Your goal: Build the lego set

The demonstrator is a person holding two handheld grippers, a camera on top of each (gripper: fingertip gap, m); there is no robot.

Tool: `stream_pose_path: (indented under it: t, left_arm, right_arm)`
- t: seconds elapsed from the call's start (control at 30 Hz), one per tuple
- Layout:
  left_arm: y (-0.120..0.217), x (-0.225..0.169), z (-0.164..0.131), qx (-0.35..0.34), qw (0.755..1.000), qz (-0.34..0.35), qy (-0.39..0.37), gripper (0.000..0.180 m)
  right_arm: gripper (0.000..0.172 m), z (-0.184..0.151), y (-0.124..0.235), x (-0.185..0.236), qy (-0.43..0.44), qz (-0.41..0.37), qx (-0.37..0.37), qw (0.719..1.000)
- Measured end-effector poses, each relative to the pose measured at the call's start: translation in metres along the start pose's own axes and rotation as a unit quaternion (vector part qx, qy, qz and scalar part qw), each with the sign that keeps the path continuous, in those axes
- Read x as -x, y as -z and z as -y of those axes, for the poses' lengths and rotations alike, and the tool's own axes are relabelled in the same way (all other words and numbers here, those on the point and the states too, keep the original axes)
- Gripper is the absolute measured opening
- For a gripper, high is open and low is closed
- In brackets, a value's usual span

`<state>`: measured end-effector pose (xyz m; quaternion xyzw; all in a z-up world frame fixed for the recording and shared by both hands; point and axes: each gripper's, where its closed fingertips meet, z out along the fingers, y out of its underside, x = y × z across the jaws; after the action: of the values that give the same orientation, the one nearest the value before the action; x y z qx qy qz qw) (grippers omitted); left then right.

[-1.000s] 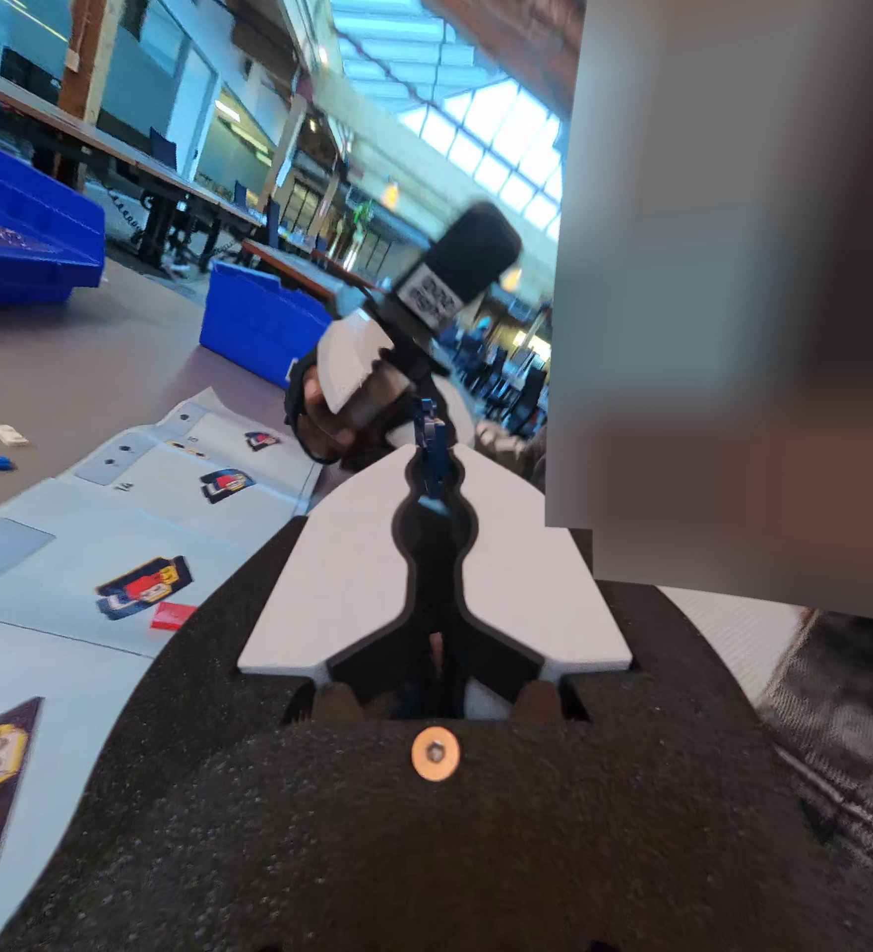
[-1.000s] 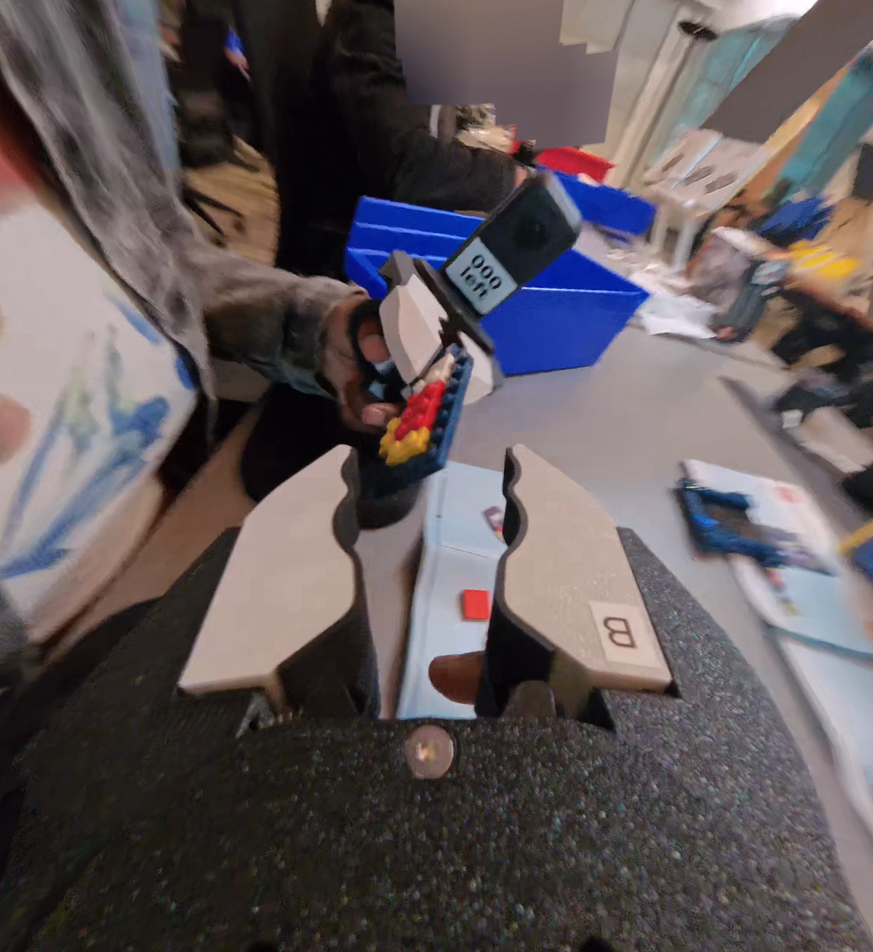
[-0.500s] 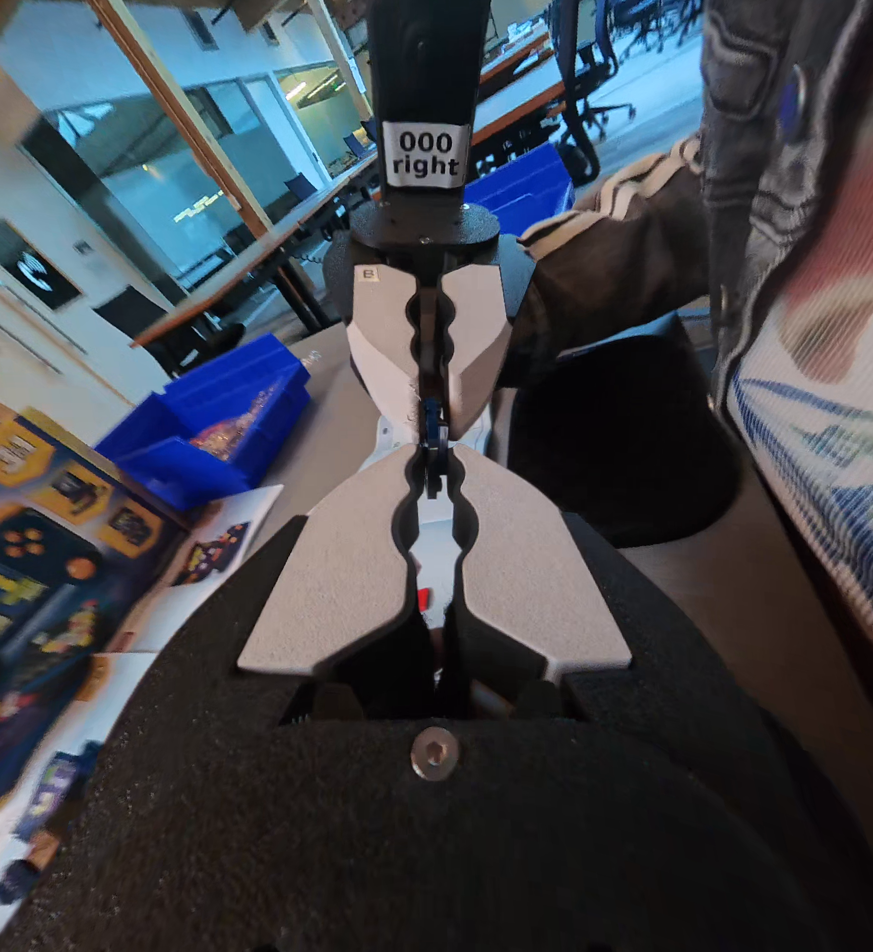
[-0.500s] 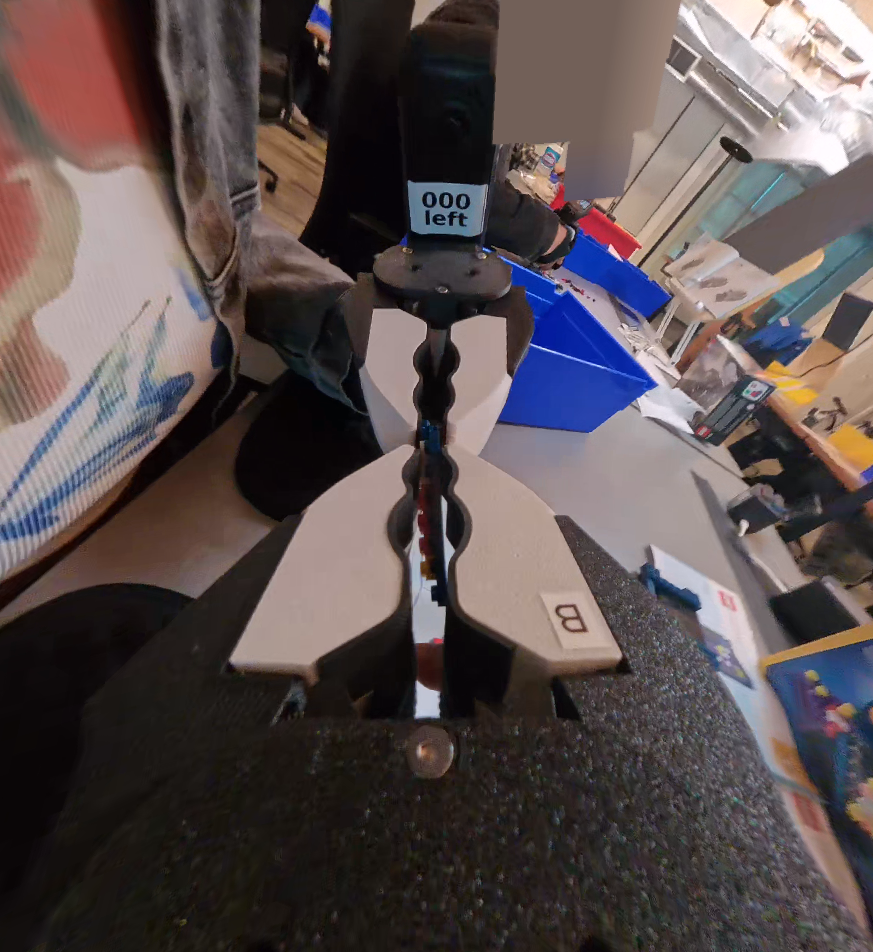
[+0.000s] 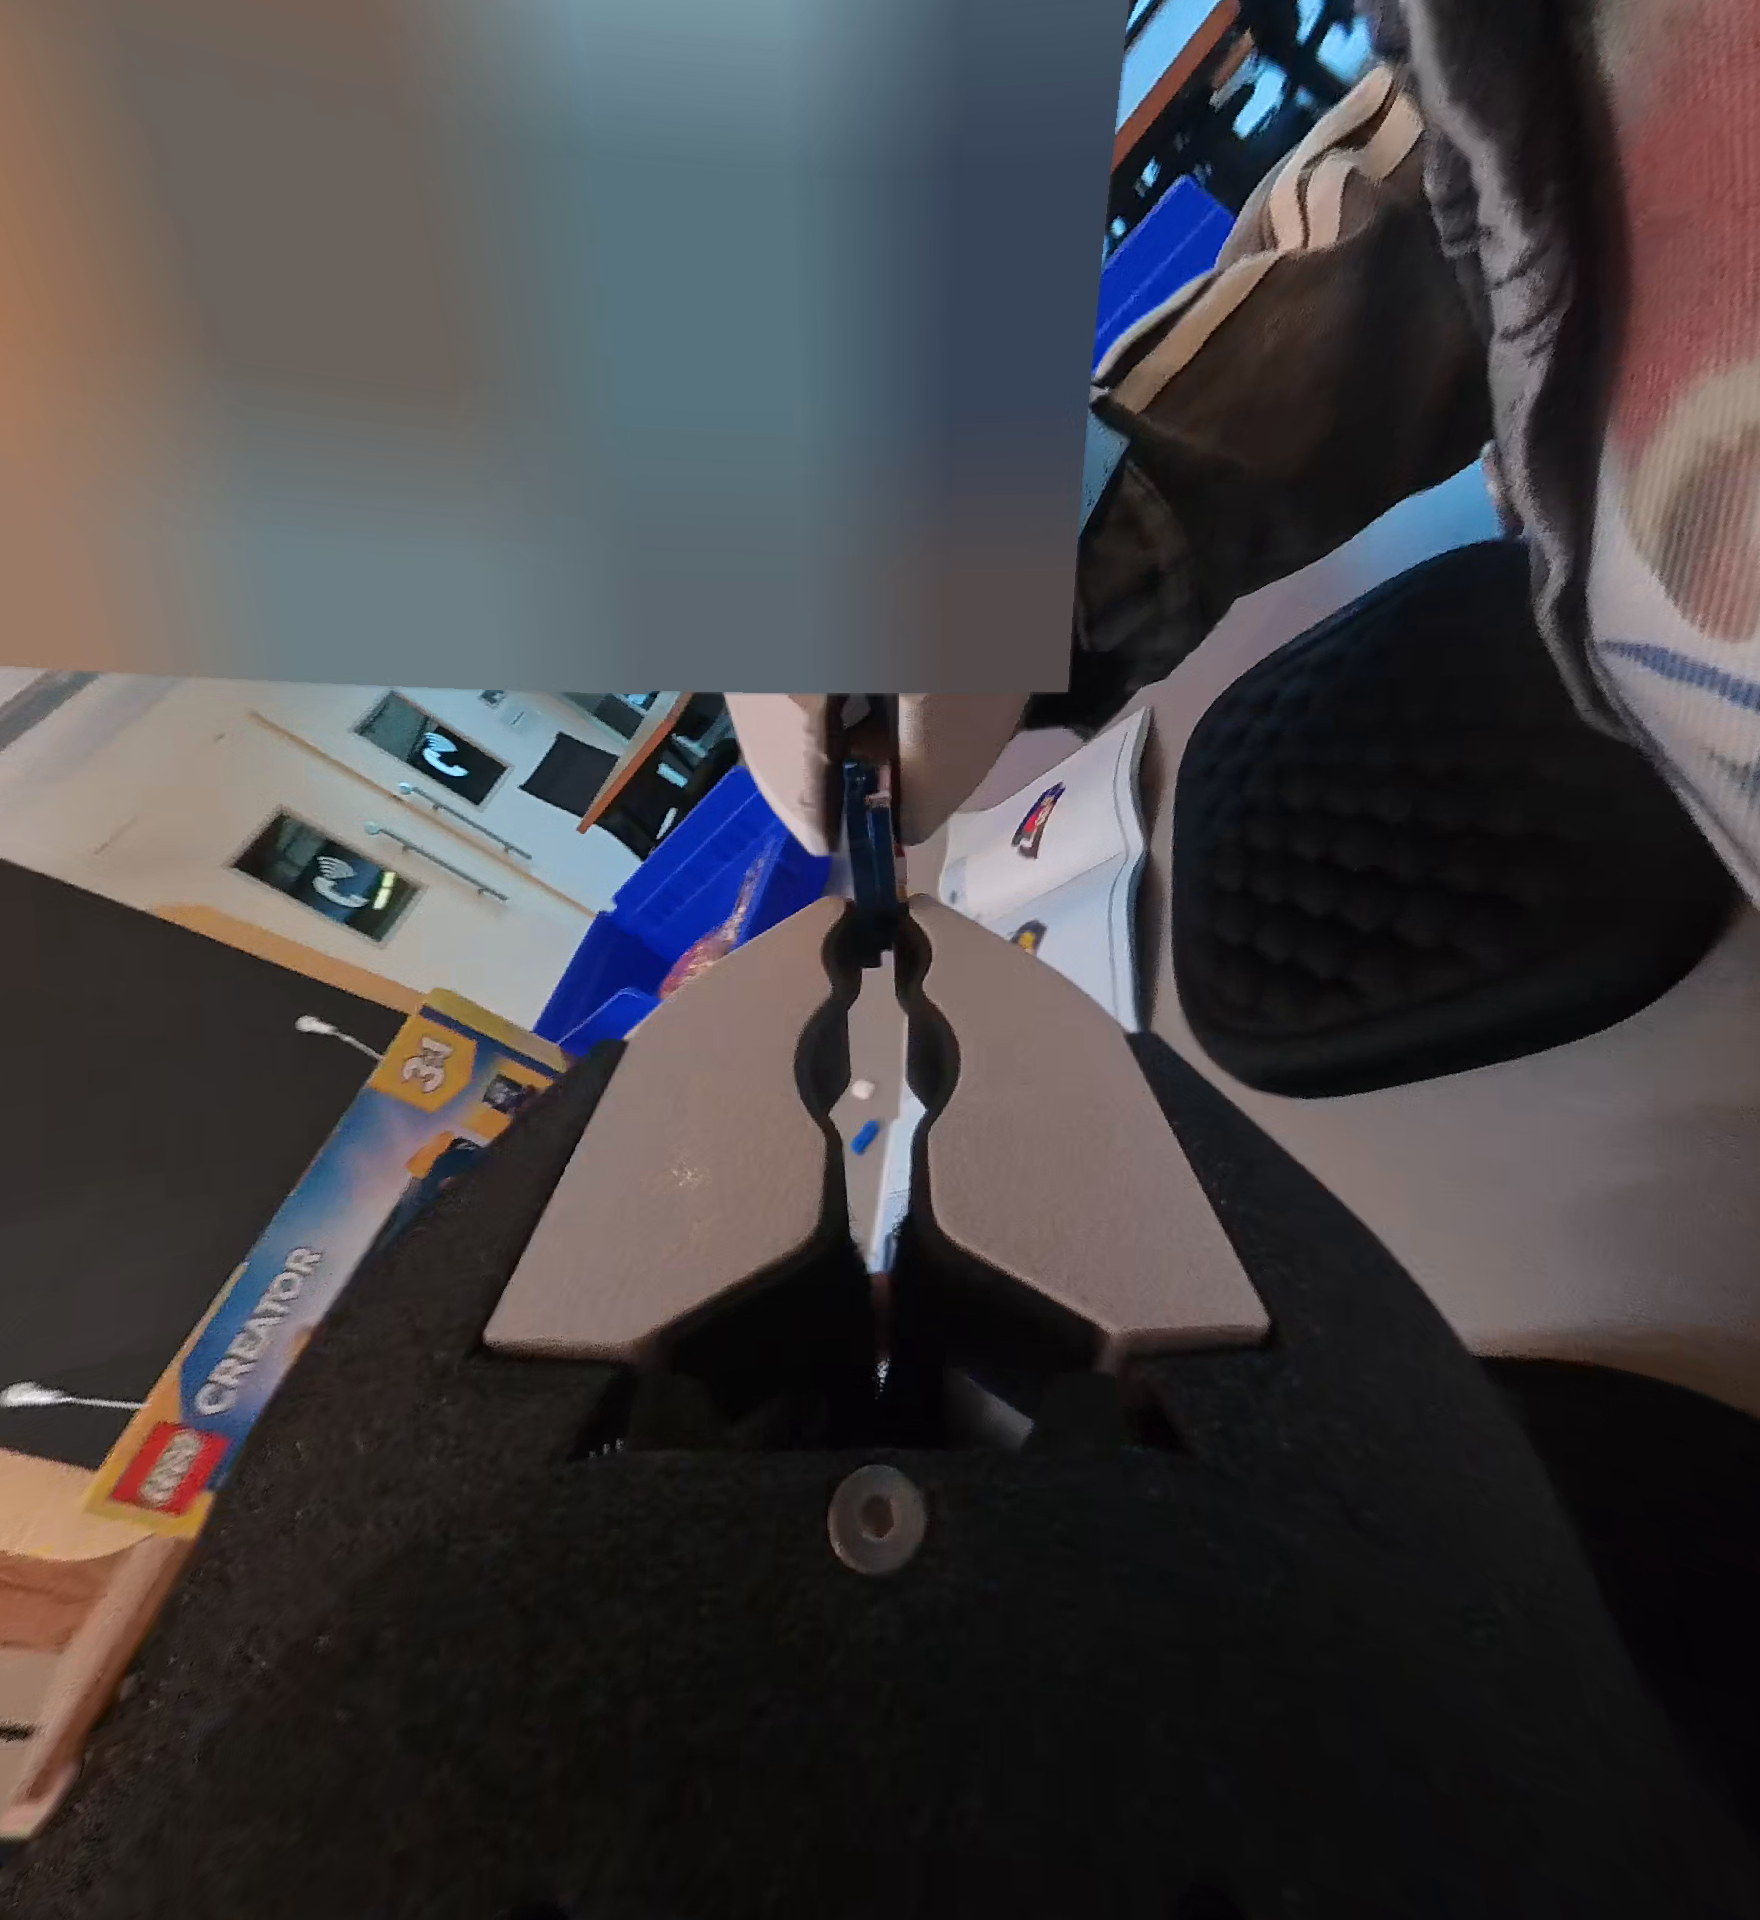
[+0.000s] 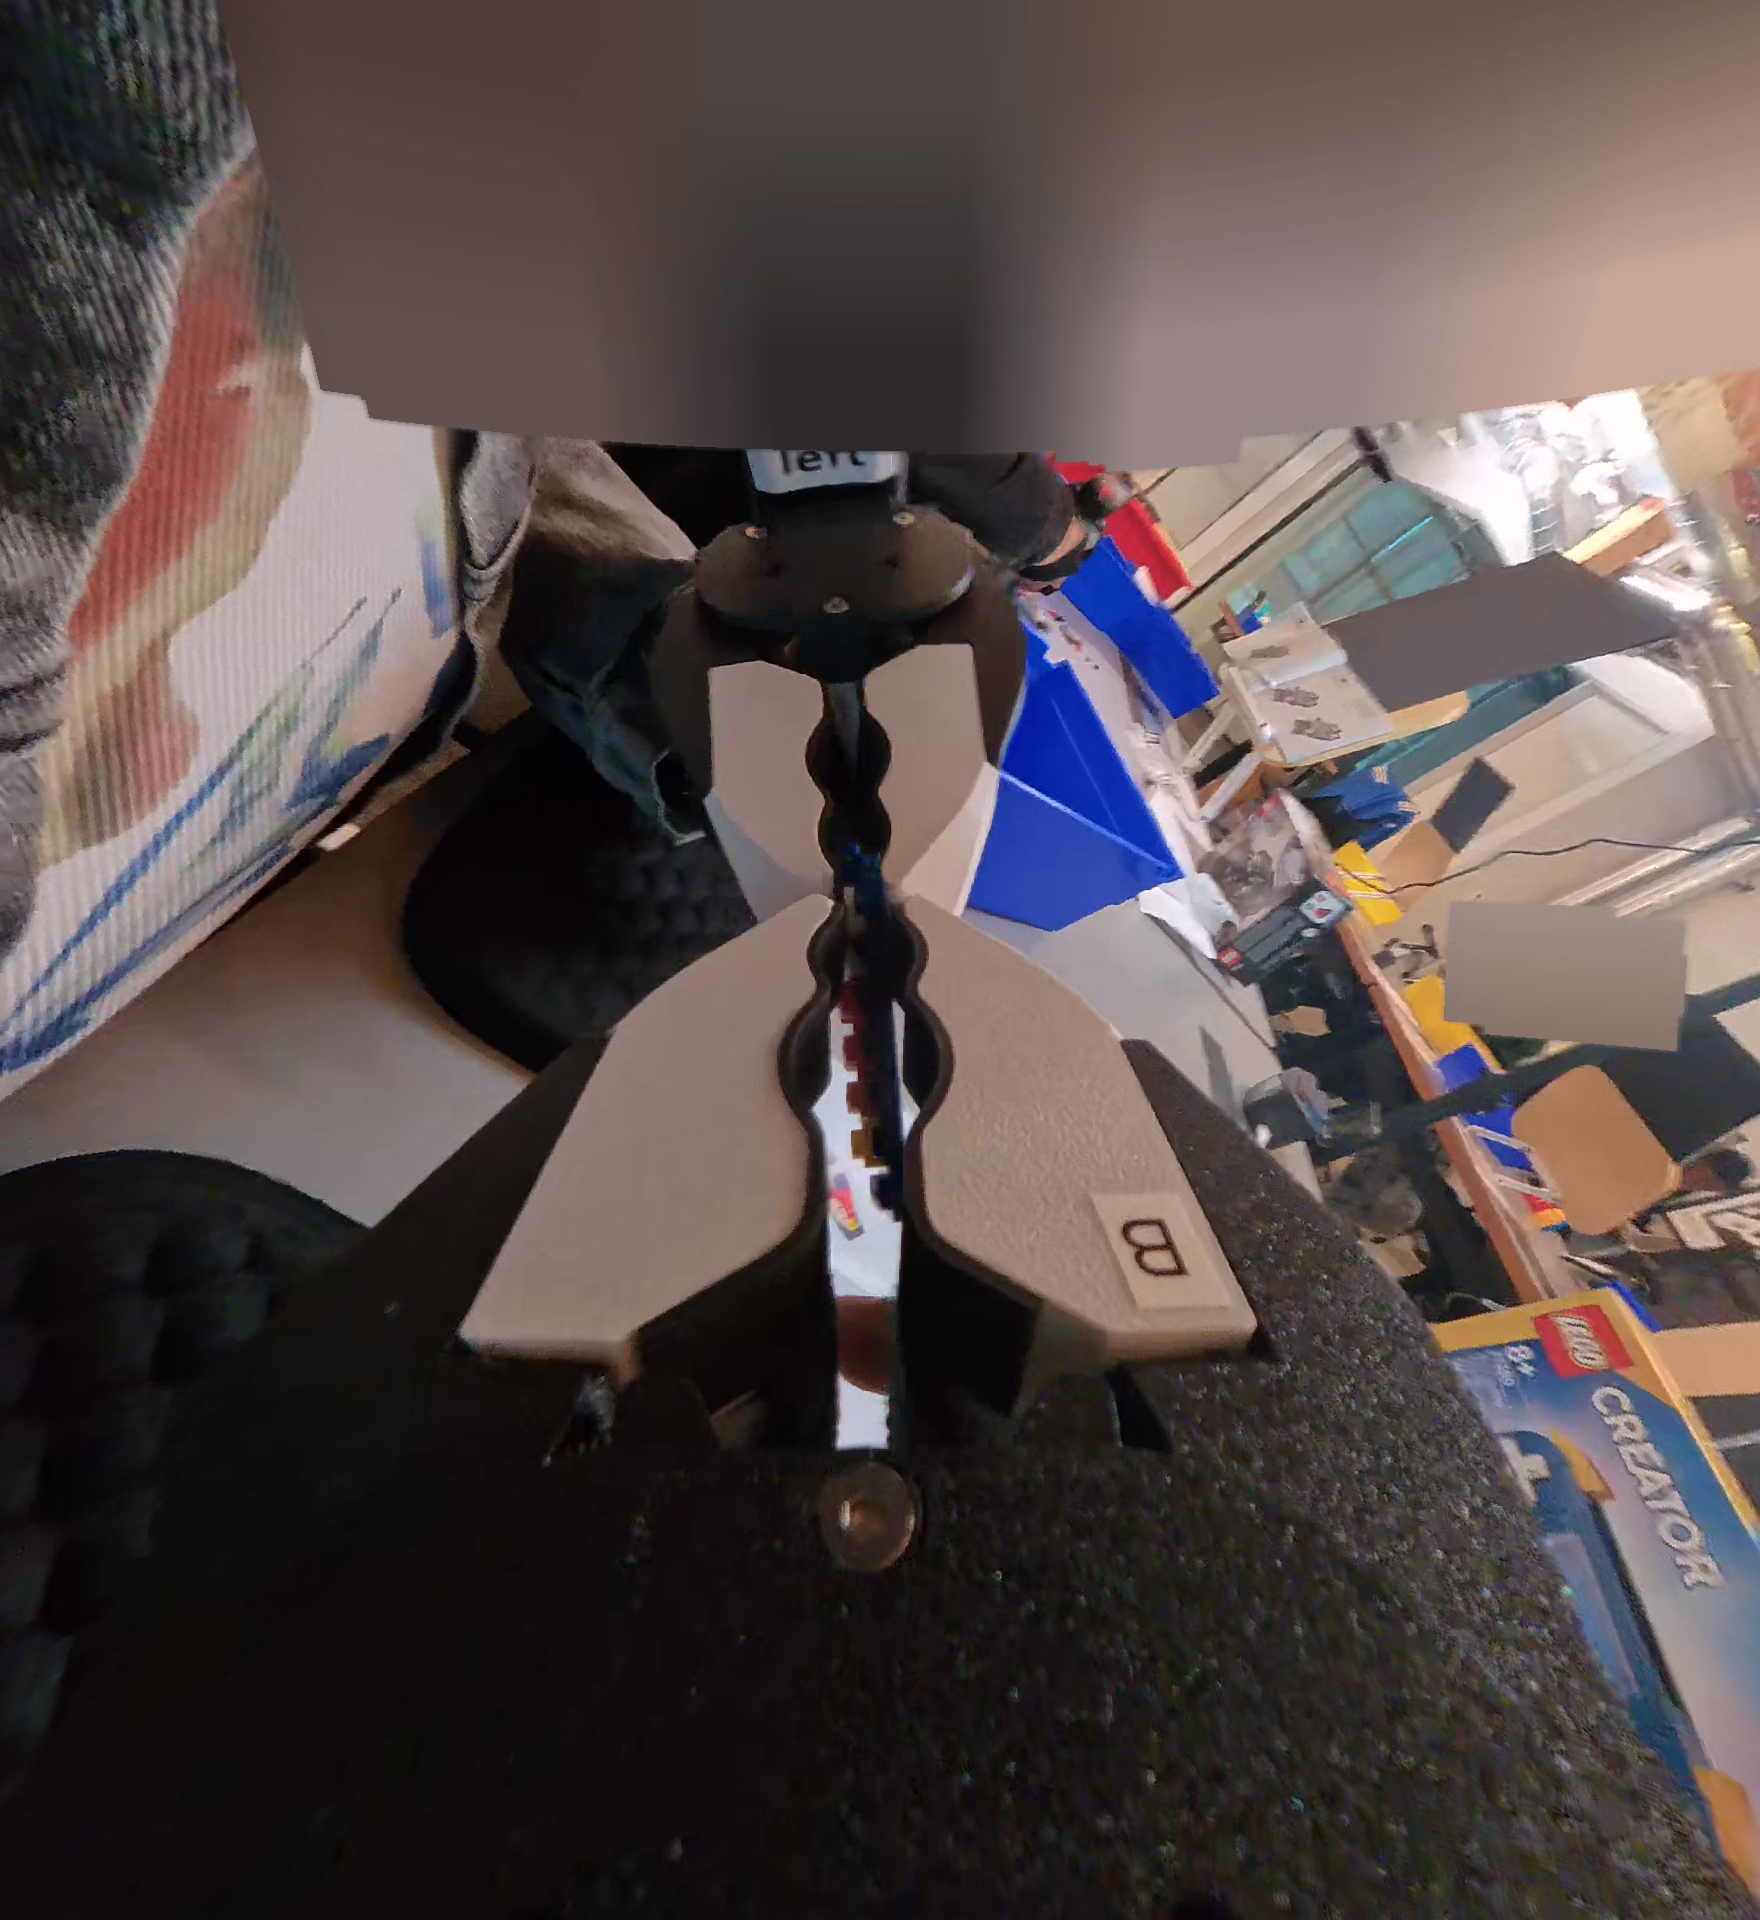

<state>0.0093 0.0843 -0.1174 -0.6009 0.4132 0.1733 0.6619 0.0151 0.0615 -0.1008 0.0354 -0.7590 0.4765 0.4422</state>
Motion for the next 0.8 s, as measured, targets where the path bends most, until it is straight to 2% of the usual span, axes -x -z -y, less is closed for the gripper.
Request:
stream_pose_path:
  t: [0.03,0.47,0.8]
  left_arm:
    - [0.000,0.000,-0.001,0.008,1.000,0.003,-0.016,0.005]
    - [-0.002,-0.007,-0.001,0.036,0.996,-0.015,-0.076,0.005]
    - [0.001,-0.010,0.004,0.018,0.996,-0.043,-0.076,0.005]
  right_arm:
    - [0.012,-0.001,0.001,-0.001,0.002,-0.009,0.002,1.000]
    - [0.007,-0.003,0.004,0.010,0.029,0.008,0.034,0.999]
    - [0.007,0.002,0.003,0.011,0.050,0.005,0.030,0.998]
